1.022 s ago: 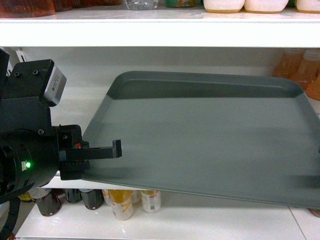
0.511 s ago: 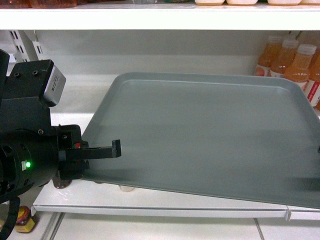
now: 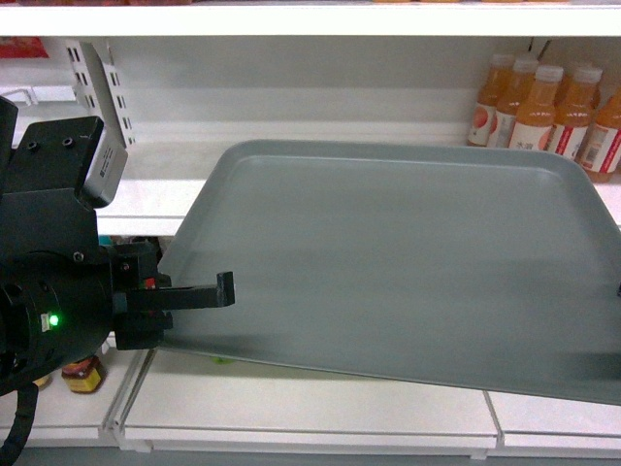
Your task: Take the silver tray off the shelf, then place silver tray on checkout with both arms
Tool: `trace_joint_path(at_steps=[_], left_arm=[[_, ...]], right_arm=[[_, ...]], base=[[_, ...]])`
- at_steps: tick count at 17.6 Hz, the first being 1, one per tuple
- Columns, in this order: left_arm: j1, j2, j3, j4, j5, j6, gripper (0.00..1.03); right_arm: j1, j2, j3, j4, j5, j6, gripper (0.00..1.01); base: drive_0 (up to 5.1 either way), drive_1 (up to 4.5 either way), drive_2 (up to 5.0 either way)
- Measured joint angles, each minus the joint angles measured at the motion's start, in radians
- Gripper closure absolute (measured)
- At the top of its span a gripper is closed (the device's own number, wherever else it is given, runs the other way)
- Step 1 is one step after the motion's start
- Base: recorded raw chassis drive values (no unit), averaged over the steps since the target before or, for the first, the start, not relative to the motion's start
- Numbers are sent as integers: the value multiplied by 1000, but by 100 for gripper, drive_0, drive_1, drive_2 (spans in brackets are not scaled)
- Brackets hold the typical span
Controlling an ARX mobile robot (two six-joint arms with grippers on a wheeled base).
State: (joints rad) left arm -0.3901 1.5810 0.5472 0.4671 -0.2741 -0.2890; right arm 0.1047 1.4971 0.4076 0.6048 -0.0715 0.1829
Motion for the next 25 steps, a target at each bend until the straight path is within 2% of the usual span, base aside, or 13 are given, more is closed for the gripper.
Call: trace_joint_path(at_steps=[25], left_arm=[[-2, 0, -2, -1, -2, 0, 100]], right_arm=[[0, 0, -4, -5, 0, 0, 98]], base=[[7, -417, 432]])
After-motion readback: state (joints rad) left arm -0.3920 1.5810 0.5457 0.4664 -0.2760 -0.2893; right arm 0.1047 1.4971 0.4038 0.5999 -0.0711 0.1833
